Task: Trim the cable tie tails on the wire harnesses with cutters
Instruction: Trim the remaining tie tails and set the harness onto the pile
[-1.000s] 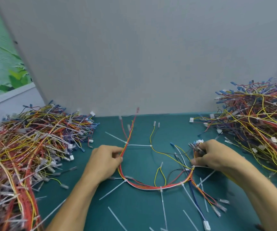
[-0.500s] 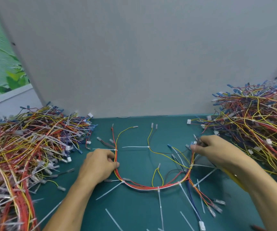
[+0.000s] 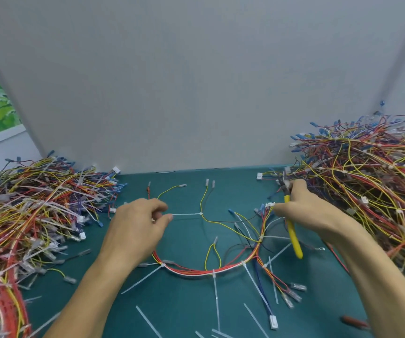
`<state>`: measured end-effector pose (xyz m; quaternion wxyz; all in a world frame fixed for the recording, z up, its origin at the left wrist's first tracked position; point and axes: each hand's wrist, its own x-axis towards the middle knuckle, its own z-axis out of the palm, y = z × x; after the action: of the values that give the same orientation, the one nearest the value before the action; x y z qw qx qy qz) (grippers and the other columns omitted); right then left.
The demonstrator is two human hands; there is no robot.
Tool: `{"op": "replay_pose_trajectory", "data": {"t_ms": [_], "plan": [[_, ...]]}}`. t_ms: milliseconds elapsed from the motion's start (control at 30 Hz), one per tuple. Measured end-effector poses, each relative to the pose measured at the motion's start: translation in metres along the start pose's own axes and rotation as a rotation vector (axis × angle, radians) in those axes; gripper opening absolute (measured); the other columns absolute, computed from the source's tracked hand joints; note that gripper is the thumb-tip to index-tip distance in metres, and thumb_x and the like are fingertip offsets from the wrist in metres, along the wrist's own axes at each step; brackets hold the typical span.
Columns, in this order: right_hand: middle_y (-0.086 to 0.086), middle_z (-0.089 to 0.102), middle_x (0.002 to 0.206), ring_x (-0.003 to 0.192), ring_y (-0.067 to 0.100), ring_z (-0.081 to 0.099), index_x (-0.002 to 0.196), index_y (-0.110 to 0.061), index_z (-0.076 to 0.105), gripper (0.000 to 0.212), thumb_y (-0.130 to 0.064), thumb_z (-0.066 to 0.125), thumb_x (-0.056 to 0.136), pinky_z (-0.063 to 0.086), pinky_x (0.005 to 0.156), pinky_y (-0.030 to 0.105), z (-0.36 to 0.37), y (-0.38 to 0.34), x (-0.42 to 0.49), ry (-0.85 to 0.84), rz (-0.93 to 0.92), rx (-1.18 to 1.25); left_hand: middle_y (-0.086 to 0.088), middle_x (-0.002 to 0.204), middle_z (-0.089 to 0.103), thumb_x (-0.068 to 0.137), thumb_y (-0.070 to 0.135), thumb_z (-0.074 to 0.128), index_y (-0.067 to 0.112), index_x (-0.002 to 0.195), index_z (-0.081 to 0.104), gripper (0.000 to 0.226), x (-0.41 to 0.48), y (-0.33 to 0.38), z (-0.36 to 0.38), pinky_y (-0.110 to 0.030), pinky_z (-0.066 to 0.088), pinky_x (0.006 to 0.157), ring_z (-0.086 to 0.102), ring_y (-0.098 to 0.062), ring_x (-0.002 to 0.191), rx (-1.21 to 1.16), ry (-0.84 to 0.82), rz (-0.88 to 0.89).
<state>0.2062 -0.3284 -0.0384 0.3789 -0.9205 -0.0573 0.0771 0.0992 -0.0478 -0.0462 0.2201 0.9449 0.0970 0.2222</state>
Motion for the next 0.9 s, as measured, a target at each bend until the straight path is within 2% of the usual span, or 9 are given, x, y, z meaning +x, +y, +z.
{"op": "replay_pose_trajectory", "data": {"t_ms": [67,167,267,367,533,633,733,800,900], "plan": [[0.004,0.045,0.075,0.061,0.015,0.039,0.084,-0.016,0.035,0.033,-0.027,0.066,0.081,0.028,0.051,0.03,-0.005,0.002,-0.002,0.039,0.007,-0.017,0.012,0.08,0.064,0.083,0.031,0.071,0.024,0.099,0.073,0.017,-0.005,0.025,-0.002,-0.027,0.046,0.078,0.06,-0.01,0.076,-0.065,0.0,0.115],[0.004,0.041,0.07,0.06,0.017,0.034,0.079,-0.01,0.043,0.025,-0.021,0.065,0.079,0.024,0.052,0.031,-0.012,0.005,-0.001,0.137,-0.019,-0.102,0.009,0.088,0.064,0.087,0.035,0.065,0.025,0.103,0.071,0.02,-0.01,0.063,0.011,-0.028,0.045,0.084,0.059,-0.011,0.086,-0.111,-0.115,0.277],[0.004,0.047,0.068,0.06,0.017,0.039,0.078,-0.007,0.051,0.013,-0.016,0.059,0.084,0.026,0.051,0.03,-0.017,0.006,0.0,0.15,-0.097,-0.2,-0.001,0.1,0.062,0.091,0.034,0.056,0.021,0.106,0.067,0.023,-0.01,0.097,0.039,-0.035,0.045,0.09,0.057,-0.02,0.099,-0.028,-0.256,0.391],[0.009,0.058,0.079,0.071,0.022,0.049,0.09,-0.006,0.059,0.009,-0.014,0.055,0.088,0.035,0.06,0.031,-0.018,0.008,0.0,0.151,-0.156,-0.15,-0.008,0.109,0.056,0.091,0.028,0.056,0.014,0.109,0.063,0.024,-0.011,0.117,0.07,-0.039,0.045,0.091,0.052,-0.028,0.107,0.076,-0.344,0.433],[0.015,0.064,0.095,0.092,0.034,0.057,0.103,-0.006,0.06,0.017,-0.017,0.052,0.092,0.045,0.083,0.039,-0.016,0.012,0.004,0.071,-0.197,-0.14,-0.009,0.113,0.056,0.087,0.036,0.064,0.013,0.111,0.059,0.034,-0.006,0.118,0.102,-0.04,0.043,0.089,0.052,-0.031,0.109,0.07,-0.36,0.305],[0.009,0.065,0.092,0.091,0.027,0.058,0.105,-0.014,0.062,0.018,-0.021,0.051,0.093,0.043,0.077,0.034,-0.01,0.014,0.004,-0.003,-0.219,-0.253,-0.009,0.104,0.063,0.089,0.039,0.059,0.015,0.1,0.061,0.027,-0.006,0.109,0.113,-0.04,0.047,0.082,0.057,-0.033,0.101,0.035,-0.337,0.216],[0.004,0.063,0.082,0.079,0.022,0.057,0.105,-0.016,0.063,0.018,-0.025,0.051,0.094,0.042,0.07,0.035,-0.004,0.015,0.005,-0.042,-0.241,-0.353,-0.006,0.091,0.07,0.087,0.036,0.062,0.019,0.091,0.063,0.018,-0.009,0.098,0.117,-0.037,0.05,0.081,0.062,-0.028,0.091,-0.161,-0.328,0.105],[0.0,0.059,0.075,0.07,0.019,0.051,0.093,-0.017,0.061,0.011,-0.026,0.055,0.091,0.036,0.062,0.034,-0.002,0.016,0.005,-0.028,-0.247,-0.434,-0.002,0.083,0.071,0.084,0.033,0.067,0.019,0.086,0.065,0.014,-0.009,0.091,0.116,-0.032,0.05,0.079,0.064,-0.021,0.085,-0.303,-0.339,0.038],[0.002,0.058,0.072,0.066,0.018,0.048,0.078,-0.016,0.058,0.011,-0.025,0.06,0.085,0.035,0.059,0.031,-0.001,0.016,0.005,-0.003,-0.259,-0.537,0.002,0.083,0.072,0.085,0.029,0.066,0.019,0.085,0.07,0.011,-0.005,0.084,0.111,-0.027,0.049,0.079,0.063,-0.016,0.086,-0.338,-0.354,0.052]]}}
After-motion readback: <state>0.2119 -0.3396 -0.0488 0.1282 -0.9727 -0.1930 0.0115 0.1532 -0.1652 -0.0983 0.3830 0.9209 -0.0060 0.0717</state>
